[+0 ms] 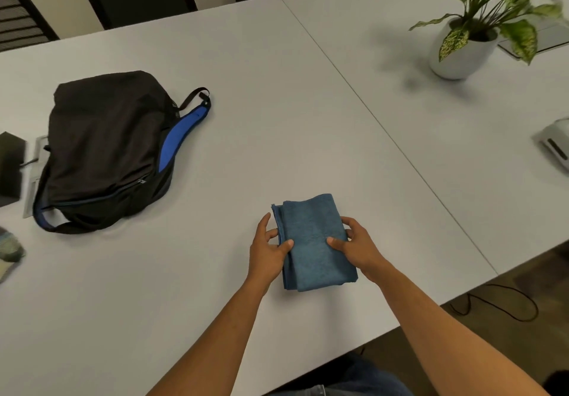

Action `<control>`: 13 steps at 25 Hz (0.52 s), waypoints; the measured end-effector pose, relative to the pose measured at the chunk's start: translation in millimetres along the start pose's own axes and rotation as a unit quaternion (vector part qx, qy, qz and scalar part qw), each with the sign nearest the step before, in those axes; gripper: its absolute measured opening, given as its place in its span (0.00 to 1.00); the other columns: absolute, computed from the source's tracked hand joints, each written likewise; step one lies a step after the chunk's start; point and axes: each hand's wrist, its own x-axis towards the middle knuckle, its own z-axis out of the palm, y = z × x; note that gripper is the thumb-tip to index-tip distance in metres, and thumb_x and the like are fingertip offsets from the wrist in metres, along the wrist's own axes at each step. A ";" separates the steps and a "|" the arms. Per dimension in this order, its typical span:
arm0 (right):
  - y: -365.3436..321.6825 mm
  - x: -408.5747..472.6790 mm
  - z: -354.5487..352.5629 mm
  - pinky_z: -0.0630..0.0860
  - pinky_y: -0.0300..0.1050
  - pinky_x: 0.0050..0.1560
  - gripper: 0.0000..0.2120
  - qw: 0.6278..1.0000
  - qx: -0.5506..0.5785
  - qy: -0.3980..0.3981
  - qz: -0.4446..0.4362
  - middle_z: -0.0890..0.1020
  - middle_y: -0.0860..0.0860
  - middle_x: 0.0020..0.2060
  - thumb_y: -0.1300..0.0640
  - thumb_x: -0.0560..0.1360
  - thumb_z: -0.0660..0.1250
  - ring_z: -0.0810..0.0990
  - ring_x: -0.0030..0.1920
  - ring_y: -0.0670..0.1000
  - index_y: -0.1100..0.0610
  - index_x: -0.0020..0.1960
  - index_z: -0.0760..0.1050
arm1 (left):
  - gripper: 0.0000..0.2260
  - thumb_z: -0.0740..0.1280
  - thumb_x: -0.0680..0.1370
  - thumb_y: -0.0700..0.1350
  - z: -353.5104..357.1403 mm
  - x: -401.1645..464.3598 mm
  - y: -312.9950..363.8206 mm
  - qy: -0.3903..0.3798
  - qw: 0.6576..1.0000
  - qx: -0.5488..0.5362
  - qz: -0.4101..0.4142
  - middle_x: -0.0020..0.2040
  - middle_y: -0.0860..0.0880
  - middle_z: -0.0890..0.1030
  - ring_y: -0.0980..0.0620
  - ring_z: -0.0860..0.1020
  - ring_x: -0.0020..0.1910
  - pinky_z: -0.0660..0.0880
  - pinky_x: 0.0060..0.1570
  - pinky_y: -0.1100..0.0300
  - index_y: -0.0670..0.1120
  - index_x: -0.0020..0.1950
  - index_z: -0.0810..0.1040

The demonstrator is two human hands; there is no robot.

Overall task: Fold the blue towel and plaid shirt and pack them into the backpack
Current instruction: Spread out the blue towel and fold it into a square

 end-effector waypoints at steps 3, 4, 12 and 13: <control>-4.6 29.6 -30.6 0.79 0.52 0.58 0.26 1.000 -0.016 0.001 0.000 0.77 0.52 0.62 0.55 0.75 0.72 0.78 0.58 0.53 0.50 0.70 0.66 | 0.36 0.74 0.75 0.40 31.2 23.5 14.6 0.006 1.000 0.000 0.000 0.62 0.50 0.76 0.52 0.77 0.57 0.78 0.57 0.54 0.56 0.77 0.59; -6.3 37.7 -37.8 0.79 0.53 0.59 0.27 1.000 -0.021 0.003 -0.001 0.77 0.51 0.62 0.55 0.75 0.72 0.78 0.59 0.53 0.50 0.70 0.66 | 0.36 0.74 0.75 0.40 39.4 30.9 19.6 0.008 1.000 0.003 0.000 0.62 0.50 0.76 0.52 0.77 0.56 0.78 0.56 0.55 0.55 0.77 0.59; -21.2 105.1 -85.0 0.79 0.52 0.58 0.26 0.999 -0.025 0.028 0.004 0.77 0.51 0.61 0.55 0.75 0.73 0.78 0.57 0.52 0.49 0.69 0.67 | 0.35 0.73 0.74 0.38 91.0 97.9 50.5 0.024 0.999 0.018 -0.015 0.61 0.49 0.76 0.59 0.78 0.49 0.78 0.49 0.61 0.54 0.76 0.62; -23.0 112.8 -88.4 0.78 0.51 0.56 0.26 0.999 -0.027 0.030 0.003 0.77 0.51 0.61 0.56 0.75 0.72 0.78 0.57 0.52 0.49 0.69 0.66 | 0.34 0.73 0.74 0.38 96.3 105.7 52.5 0.030 0.999 0.016 -0.016 0.61 0.49 0.77 0.55 0.78 0.52 0.78 0.53 0.58 0.54 0.76 0.62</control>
